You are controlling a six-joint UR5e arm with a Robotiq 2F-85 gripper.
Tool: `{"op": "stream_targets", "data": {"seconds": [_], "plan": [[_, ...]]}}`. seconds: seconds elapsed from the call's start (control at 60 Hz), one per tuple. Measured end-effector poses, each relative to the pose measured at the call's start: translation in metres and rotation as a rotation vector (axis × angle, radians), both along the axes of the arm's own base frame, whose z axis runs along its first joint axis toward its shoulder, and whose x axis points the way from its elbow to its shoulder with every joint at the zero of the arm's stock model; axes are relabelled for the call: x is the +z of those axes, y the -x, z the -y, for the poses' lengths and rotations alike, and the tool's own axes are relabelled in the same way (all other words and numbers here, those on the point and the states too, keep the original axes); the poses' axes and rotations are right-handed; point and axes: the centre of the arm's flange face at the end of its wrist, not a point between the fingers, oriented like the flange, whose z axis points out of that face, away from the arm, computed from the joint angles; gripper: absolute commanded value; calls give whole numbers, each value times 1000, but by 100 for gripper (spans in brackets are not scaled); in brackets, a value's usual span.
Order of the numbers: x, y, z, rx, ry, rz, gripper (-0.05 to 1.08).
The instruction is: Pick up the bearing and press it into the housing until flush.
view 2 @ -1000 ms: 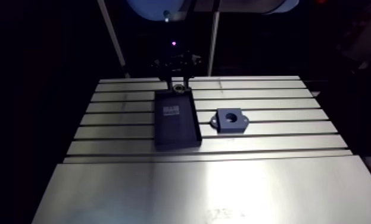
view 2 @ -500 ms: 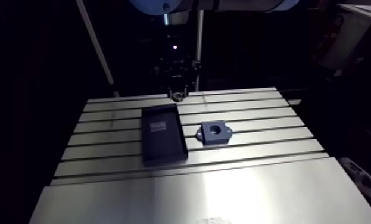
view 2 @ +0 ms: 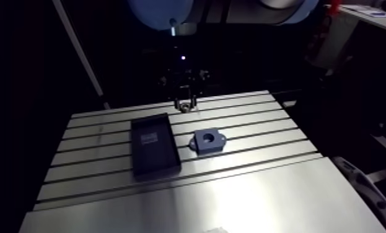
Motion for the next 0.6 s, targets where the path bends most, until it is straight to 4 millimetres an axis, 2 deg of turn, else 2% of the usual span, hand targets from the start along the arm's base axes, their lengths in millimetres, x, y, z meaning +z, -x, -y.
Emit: {"op": "stream_targets", "data": {"seconds": [0.6], "plan": [[-28, -20, -38, -23, -14, 3, 65]]}}
